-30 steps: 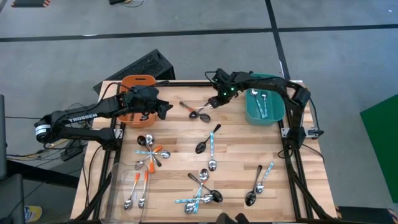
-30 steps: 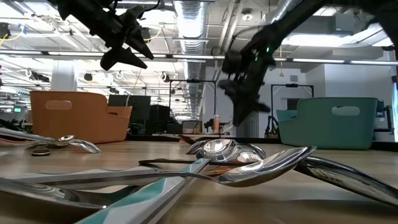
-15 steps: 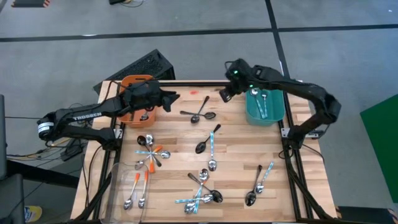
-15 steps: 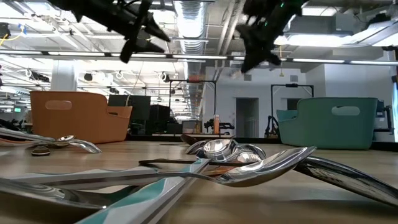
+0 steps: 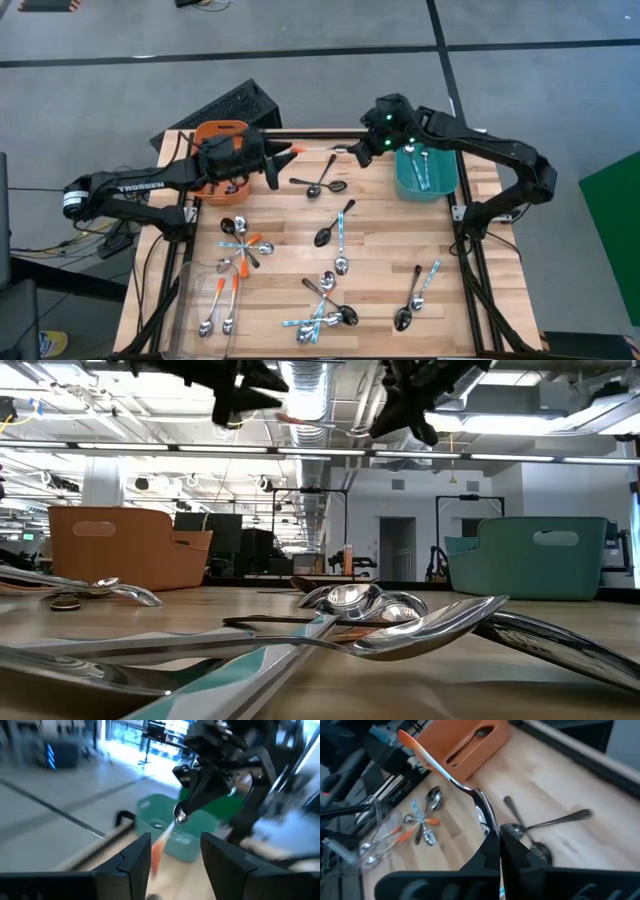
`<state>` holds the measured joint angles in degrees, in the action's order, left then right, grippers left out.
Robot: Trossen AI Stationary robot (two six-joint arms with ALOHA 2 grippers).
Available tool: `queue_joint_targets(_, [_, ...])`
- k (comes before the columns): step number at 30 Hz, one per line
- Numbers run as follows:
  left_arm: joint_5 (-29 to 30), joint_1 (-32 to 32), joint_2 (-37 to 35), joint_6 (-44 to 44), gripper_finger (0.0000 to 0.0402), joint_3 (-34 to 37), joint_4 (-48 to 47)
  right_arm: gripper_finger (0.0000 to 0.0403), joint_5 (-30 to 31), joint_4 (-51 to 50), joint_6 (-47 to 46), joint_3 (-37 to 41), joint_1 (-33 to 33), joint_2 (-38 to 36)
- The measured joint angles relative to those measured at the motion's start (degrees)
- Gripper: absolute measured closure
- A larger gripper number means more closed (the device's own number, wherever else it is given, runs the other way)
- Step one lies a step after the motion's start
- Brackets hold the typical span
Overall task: Sort silverware by color (type)
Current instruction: Put the orange spoon into the transparent bin
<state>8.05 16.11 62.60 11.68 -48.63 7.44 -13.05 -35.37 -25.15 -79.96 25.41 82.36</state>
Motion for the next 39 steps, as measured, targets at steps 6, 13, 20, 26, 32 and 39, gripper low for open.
queue_joint_targets(6, [11.5,-7.5,0.9,-21.4,0.0244,-6.5,-6.9,0.0394,-2.4,1.7,-1.8,0.0,-3.1,3.2])
queue_joint_targets(13, [2.8,-5.9,5.8,-21.5,0.0244,-14.6,-24.7,0.0394,-1.7,2.3,-0.8,0.0,-6.4,4.3])
queue_joint_targets(20, [-8.1,-4.4,15.5,-17.5,0.0244,-22.4,-31.8,0.0392,1.7,3.0,1.7,0.0,-8.1,4.3])
queue_joint_targets(26, [-6.4,-3.4,22.5,-16.5,0.0244,-29.9,-40.3,0.0392,2.7,2.7,2.7,0.0,-9.1,4.3])
queue_joint_targets(32, [-7.1,-2.3,25.6,-16.5,0.0258,-34.6,-45.6,0.0391,4.4,2.5,2.7,0.0,-10.8,4.3])
queue_joint_targets(39, [-16.0,-1.2,26.5,-16.4,0.0361,-35.1,-47.8,0.039,6.1,2.7,2.7,0.0,-12.4,4.3])
